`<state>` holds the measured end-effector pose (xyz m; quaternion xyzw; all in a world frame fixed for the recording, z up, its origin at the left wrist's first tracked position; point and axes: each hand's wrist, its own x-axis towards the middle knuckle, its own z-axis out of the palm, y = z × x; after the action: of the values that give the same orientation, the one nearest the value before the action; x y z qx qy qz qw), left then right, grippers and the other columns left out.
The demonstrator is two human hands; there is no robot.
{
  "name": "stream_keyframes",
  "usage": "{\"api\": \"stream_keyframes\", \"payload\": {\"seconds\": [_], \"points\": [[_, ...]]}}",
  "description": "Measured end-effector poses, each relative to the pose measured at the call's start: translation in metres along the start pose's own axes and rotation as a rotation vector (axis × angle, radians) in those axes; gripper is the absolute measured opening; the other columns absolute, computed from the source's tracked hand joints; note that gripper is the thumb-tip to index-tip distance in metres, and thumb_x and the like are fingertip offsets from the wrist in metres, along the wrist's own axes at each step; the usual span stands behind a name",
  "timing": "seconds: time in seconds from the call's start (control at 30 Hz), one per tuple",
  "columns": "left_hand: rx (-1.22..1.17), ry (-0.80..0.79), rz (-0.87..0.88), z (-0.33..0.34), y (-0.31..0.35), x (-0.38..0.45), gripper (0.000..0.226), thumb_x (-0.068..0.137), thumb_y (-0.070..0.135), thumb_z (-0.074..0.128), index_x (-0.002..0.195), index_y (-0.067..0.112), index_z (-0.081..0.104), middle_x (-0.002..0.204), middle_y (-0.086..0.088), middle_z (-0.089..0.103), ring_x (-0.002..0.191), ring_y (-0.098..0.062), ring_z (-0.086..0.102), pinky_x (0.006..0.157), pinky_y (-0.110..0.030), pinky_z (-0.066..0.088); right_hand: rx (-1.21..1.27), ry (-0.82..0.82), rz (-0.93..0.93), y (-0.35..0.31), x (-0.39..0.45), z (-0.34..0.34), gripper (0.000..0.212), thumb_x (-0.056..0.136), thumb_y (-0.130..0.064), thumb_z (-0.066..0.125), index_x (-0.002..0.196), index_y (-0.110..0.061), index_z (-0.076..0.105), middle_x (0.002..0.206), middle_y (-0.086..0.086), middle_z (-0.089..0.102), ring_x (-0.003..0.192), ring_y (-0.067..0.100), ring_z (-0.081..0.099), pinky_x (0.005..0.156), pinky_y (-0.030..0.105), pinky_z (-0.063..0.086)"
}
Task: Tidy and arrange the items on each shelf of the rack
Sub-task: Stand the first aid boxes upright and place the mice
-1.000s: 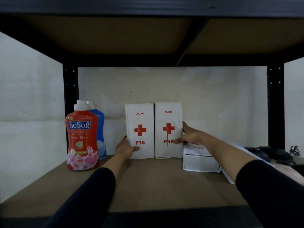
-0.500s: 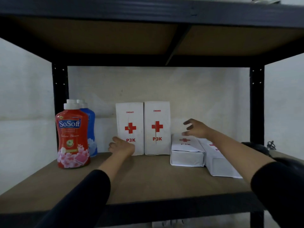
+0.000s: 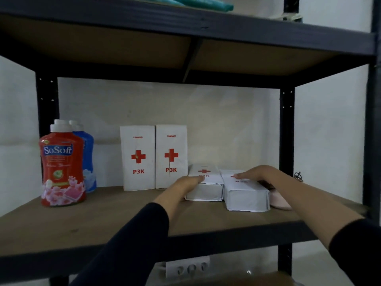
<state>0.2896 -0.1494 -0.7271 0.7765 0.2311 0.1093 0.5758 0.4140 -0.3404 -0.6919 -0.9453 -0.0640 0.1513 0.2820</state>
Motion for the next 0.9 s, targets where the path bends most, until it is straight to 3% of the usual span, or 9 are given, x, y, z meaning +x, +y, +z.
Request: {"api": "stream_keyframes", "payload": {"seconds": [0.1,0.2,0.27,0.43,0.57,0.67,0.8,0.9], "points": [[-0.08,-0.021,-0.009,-0.001,0.003,-0.004,0.048,0.09,0.034,0.063,0.127,0.01,0.046,0.128,-0.012,0.053,0.115,-0.026,0.052,0.092,-0.029,0.045,0.004,-0.005,-0.006,0.001,0.0,0.002,0.094,0.08,-0.064,0.063,0.146,-0.004,0.034,0.15,0.014,0.039,0.131,0.03,0.046,0.11,0.039,0.038],[-0.165,-0.047,0.013,-0.003,0.007,-0.008,0.035,0.087,0.029,0.068,0.113,0.013,0.049,0.098,-0.006,0.057,0.083,-0.018,0.054,0.077,-0.029,0.048,-0.007,-0.009,-0.027,0.0,-0.005,0.003,0.086,0.087,-0.06,0.056,0.148,-0.005,0.031,0.154,0.014,0.031,0.136,0.029,0.04,0.111,0.036,0.034],[-0.247,-0.07,0.005,-0.004,0.01,-0.01,0.034,0.085,0.023,0.07,0.112,0.011,0.053,0.086,-0.007,0.056,0.074,-0.018,0.054,0.079,-0.033,0.05,0.004,-0.021,-0.039,0.0,-0.006,0.003,0.086,0.088,-0.061,0.054,0.15,-0.007,0.027,0.156,0.013,0.027,0.138,0.028,0.037,0.112,0.035,0.032],[-0.325,-0.146,0.002,-0.001,0.013,-0.008,0.031,0.086,0.016,0.068,0.111,0.009,0.051,0.088,-0.011,0.059,0.076,-0.023,0.058,0.074,-0.034,0.052,0.02,0.062,-0.053,0.004,-0.009,0.005,0.089,0.089,-0.065,0.047,0.15,-0.004,0.026,0.154,0.015,0.031,0.137,0.03,0.039,0.111,0.036,0.032],[-0.289,-0.125,0.047,-0.004,0.013,-0.005,0.038,0.082,0.019,0.072,0.116,0.009,0.058,0.108,-0.013,0.064,0.097,-0.027,0.061,0.095,-0.04,0.051,0.094,0.156,-0.135,0.008,-0.011,0.002,0.087,0.086,-0.063,0.055,0.144,-0.001,0.035,0.149,0.017,0.041,0.132,0.032,0.046,0.108,0.037,0.037],[-0.228,-0.111,0.082,-0.011,0.013,-0.003,0.046,0.077,0.021,0.076,0.118,0.012,0.059,0.116,-0.011,0.064,0.108,-0.029,0.059,0.1,-0.042,0.047,0.28,0.223,-0.204,0.009,-0.009,-0.005,0.069,0.08,-0.05,0.072,0.124,0.0,0.056,0.126,0.018,0.061,0.112,0.032,0.061,0.094,0.035,0.048],[-0.135,-0.182,0.145,-0.023,0.012,-0.008,0.049,0.074,0.019,0.077,0.12,0.012,0.059,0.113,-0.007,0.068,0.103,-0.026,0.064,0.09,-0.035,0.053,0.469,0.242,-0.271,0.011,-0.014,-0.011,0.057,0.075,-0.042,0.079,0.107,0.002,0.065,0.099,0.017,0.071,0.09,0.033,0.068,0.086,0.041,0.055],[-0.113,-0.232,0.193,-0.034,0.008,-0.013,0.043,0.075,0.009,0.075,0.115,0.012,0.06,0.11,-0.006,0.07,0.099,-0.023,0.066,0.077,-0.03,0.056,0.546,0.264,-0.316,0.012,-0.026,-0.009,0.055,0.075,-0.042,0.079,0.104,0.002,0.065,0.09,0.016,0.071,0.079,0.032,0.069,0.068,0.034,0.054]]}}
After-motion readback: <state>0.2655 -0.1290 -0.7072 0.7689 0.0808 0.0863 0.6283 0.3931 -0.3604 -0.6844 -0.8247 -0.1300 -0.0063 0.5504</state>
